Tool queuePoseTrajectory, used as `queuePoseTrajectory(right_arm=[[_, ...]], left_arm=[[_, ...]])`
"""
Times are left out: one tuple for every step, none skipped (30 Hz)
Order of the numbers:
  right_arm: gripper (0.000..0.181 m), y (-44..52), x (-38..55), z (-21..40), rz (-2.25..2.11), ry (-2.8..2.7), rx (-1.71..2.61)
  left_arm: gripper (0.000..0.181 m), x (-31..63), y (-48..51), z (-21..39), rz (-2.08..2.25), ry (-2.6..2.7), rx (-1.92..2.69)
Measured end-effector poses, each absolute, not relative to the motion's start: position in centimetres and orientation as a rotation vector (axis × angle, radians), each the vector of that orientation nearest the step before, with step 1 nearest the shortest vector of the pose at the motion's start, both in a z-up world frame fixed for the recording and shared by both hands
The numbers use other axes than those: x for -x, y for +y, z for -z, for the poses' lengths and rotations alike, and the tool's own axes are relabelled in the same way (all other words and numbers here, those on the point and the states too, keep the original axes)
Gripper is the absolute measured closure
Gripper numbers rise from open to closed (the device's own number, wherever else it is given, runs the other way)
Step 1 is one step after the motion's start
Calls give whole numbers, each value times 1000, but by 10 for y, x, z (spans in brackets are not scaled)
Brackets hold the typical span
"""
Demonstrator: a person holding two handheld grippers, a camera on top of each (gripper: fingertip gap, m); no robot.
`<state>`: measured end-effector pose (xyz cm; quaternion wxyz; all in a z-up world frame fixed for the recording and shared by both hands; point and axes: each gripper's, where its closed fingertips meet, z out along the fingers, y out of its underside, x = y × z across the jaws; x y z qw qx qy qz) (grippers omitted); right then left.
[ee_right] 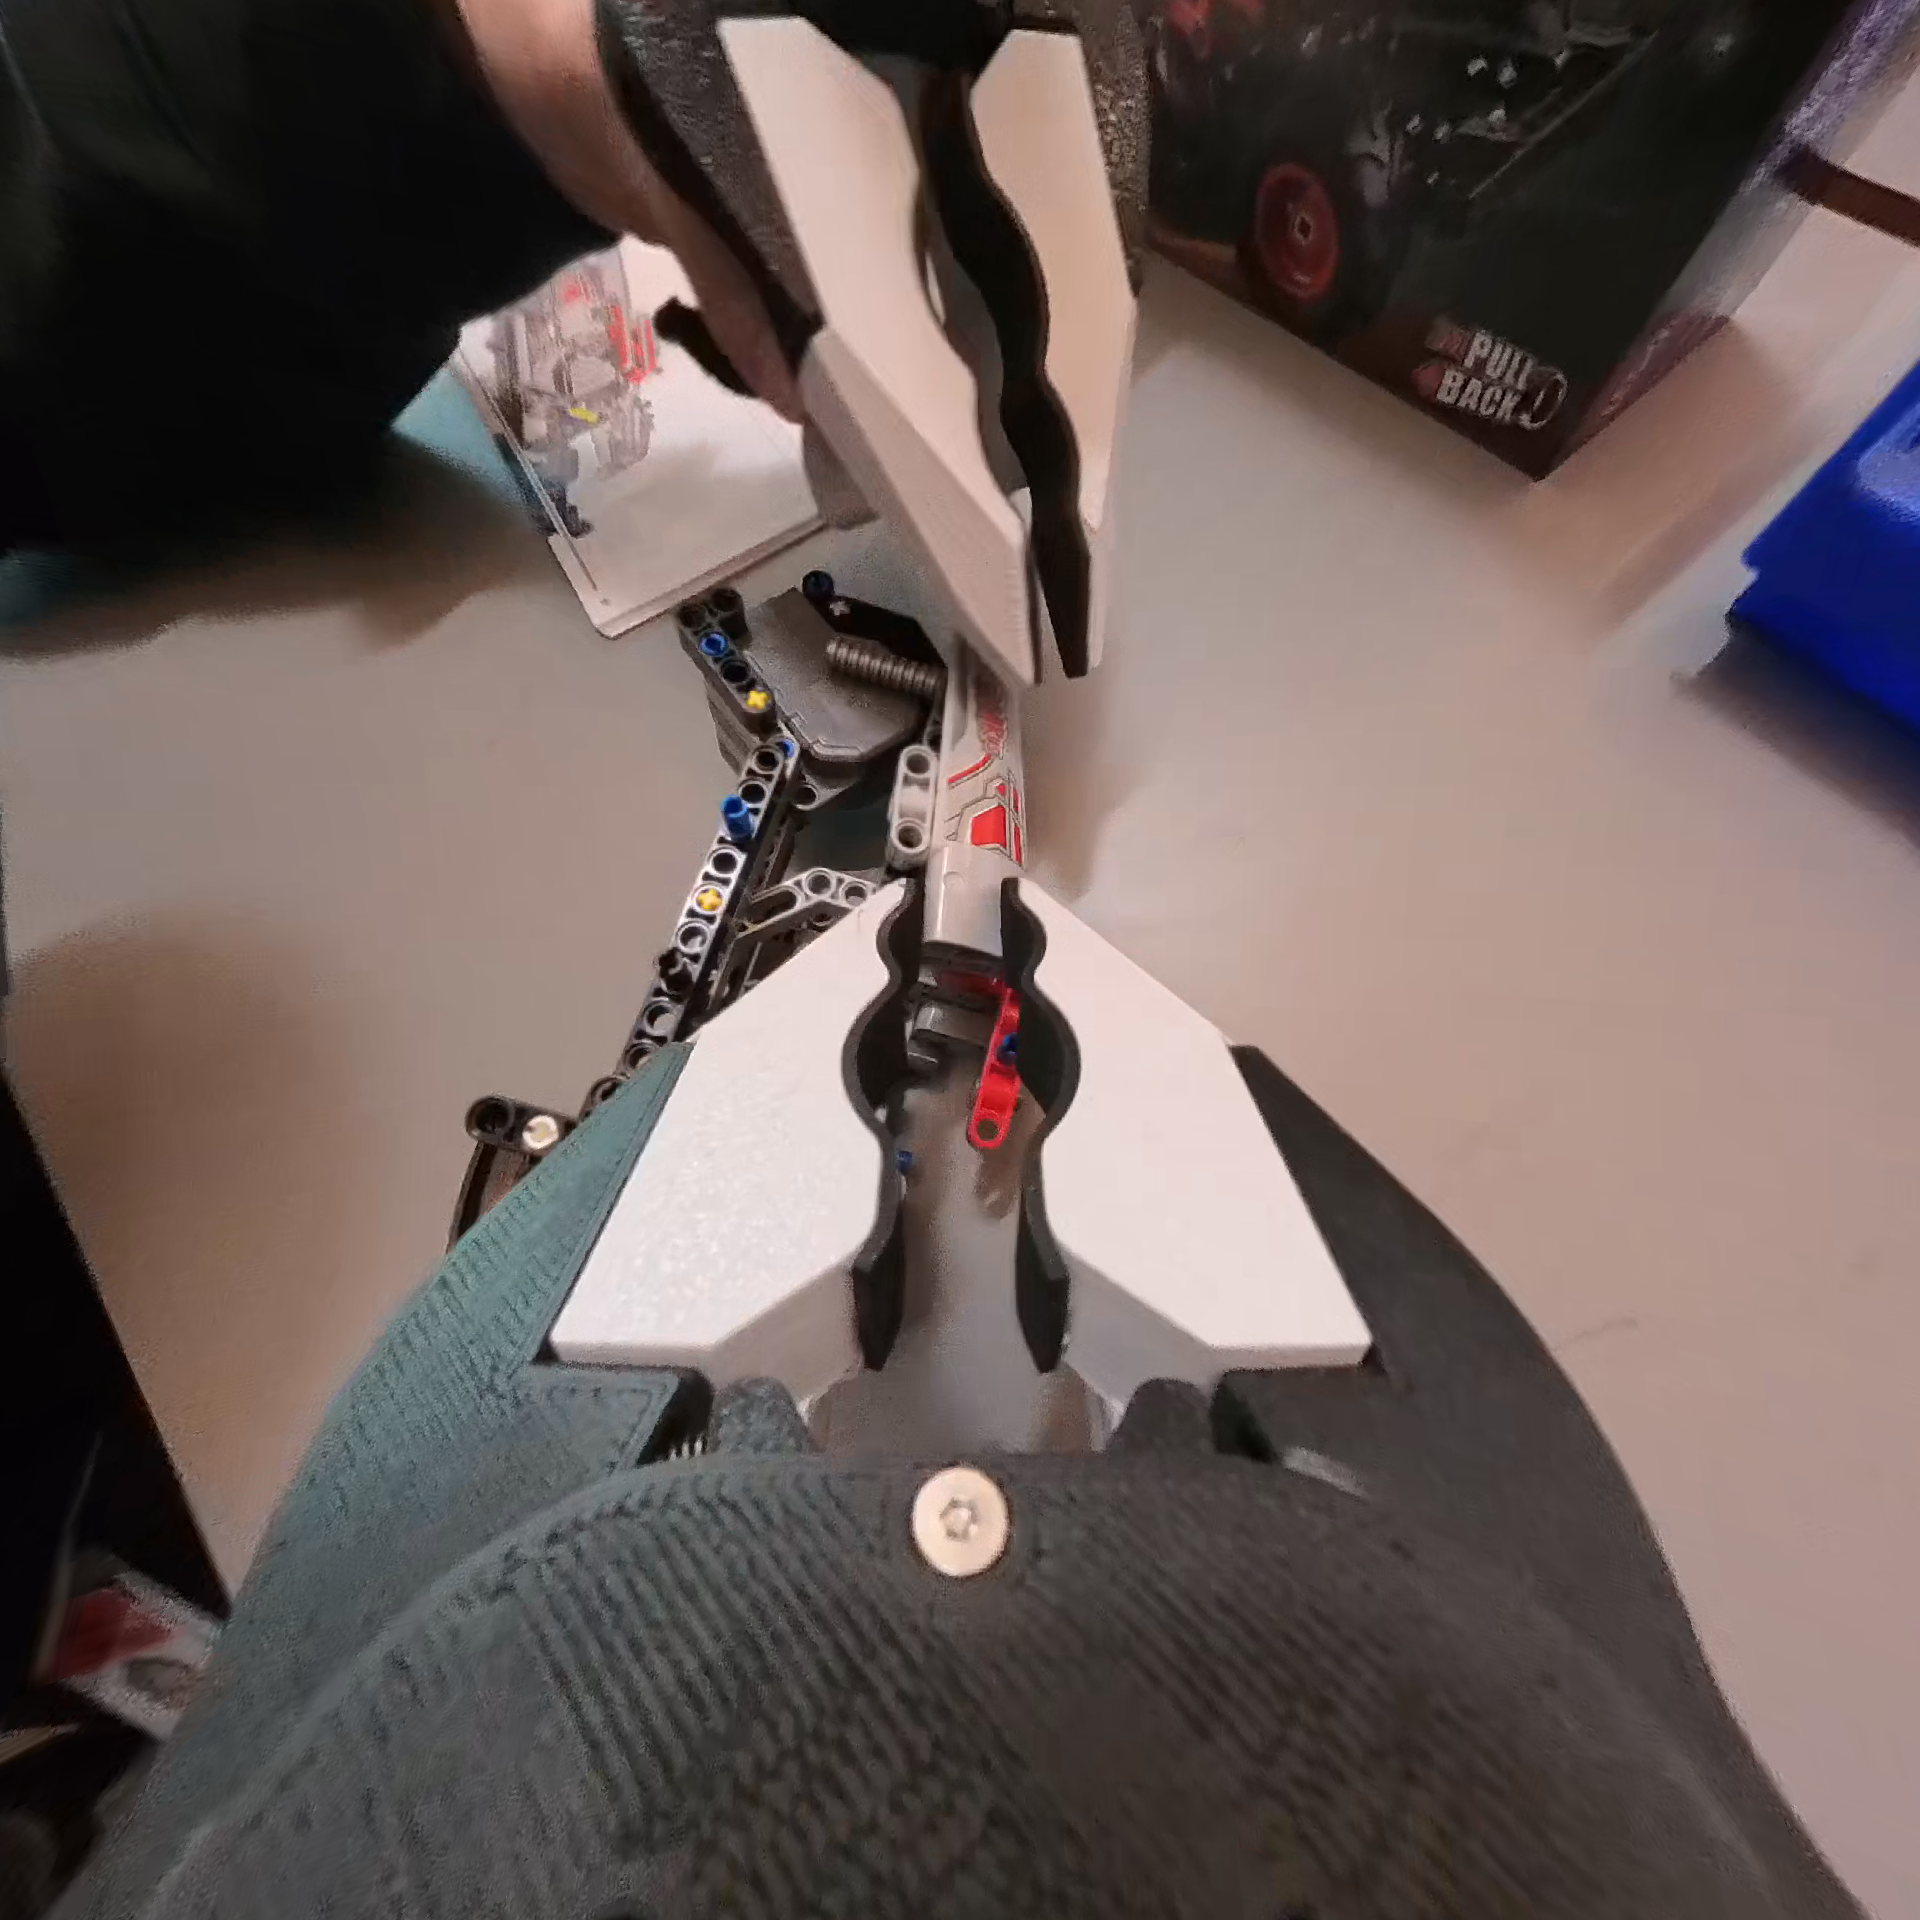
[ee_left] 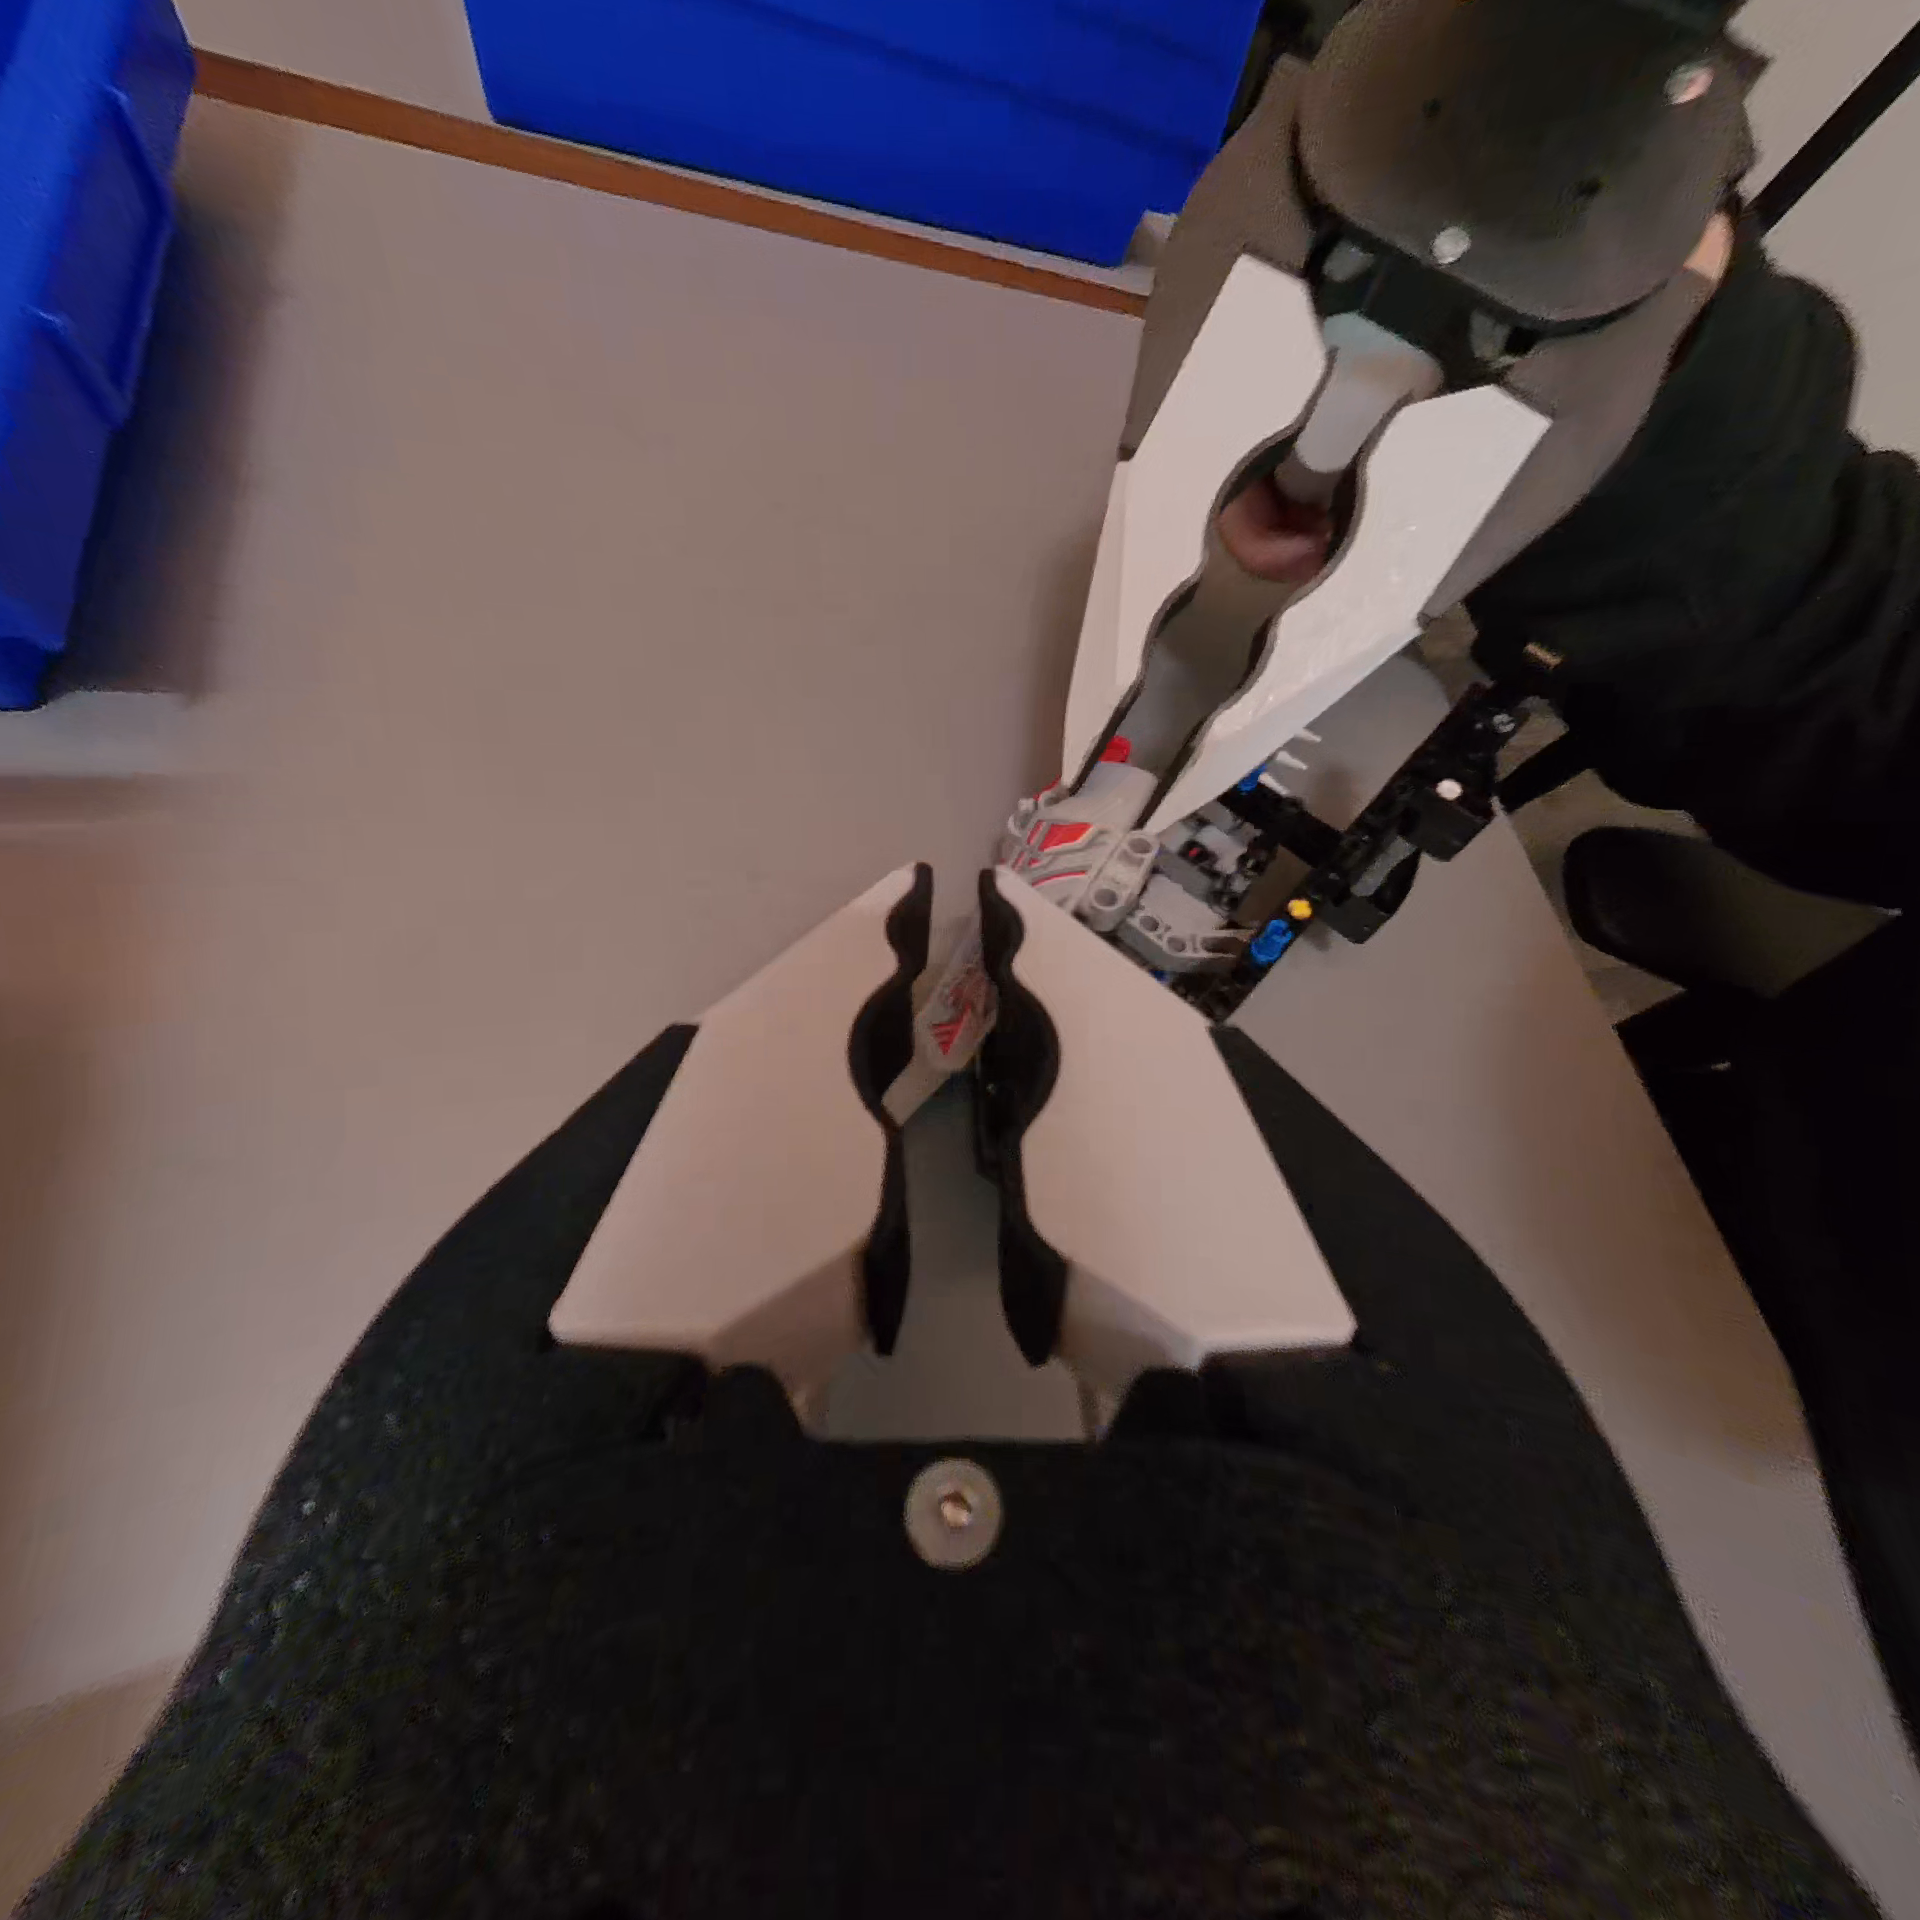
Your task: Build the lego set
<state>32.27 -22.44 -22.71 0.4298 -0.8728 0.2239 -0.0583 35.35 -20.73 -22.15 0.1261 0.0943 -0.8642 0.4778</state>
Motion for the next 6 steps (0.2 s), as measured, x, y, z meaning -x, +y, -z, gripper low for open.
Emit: queuePoseTrajectory(right_arm=[[168,-224,-322,227,179,538,2204],[168,-224,-322,228,204,529,2228],[168,-223,-322,228,223,524,2248],[168,-223,-322,229,238,522,2270],[168,-222,-322,229,253,522,2286],[168,-222,-322,229,267,523,2298]], left_arm=[[179,-353,-206,225,-1384,-2537,-261],[180,-351,-205,228,-1367,-2548,-236],[180,-347,-205,229,-1364,-2543,-221],[174,-346,-206,228,-1380,-2529,-223],[173,-346,-206,226,-1391,-2520,-224],[171,-346,-204,226,-1386,-2524,-222]])
